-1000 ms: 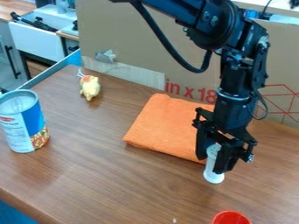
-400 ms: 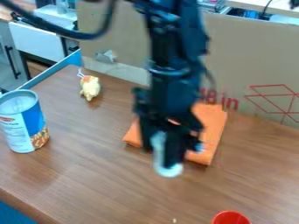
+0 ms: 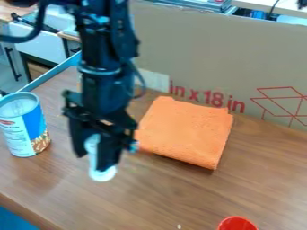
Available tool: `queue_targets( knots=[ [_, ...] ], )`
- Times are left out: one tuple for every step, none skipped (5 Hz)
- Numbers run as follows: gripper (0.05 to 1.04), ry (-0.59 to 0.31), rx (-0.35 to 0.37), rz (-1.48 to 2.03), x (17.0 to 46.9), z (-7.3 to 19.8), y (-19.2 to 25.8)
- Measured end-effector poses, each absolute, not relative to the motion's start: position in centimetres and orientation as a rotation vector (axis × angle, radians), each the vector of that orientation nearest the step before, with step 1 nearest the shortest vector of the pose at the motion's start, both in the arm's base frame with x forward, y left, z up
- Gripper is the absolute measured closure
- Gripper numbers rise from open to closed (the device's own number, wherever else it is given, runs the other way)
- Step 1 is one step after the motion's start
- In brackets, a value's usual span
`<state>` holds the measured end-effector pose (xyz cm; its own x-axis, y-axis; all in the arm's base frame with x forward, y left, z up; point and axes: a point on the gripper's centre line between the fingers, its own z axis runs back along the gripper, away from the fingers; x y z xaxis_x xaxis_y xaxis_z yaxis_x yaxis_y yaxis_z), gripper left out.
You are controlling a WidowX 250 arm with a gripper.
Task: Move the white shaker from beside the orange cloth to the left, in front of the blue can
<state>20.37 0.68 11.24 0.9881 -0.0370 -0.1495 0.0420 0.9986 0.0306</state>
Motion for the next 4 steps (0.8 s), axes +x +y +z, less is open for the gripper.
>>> queue_targets(
  knots=[
    [0.49, 0.193, 0.015, 0.035, 19.8, 10.0, 3.3],
    [0.49, 0.241, -0.044, 0.083, 19.2, 7.7, 5.9],
    [0.49, 0.234, -0.073, 0.039, 19.1, 6.1, 6.8],
    [0.49, 0.22, -0.094, 0.013, 18.6, 4.7, 7.2]
  ],
)
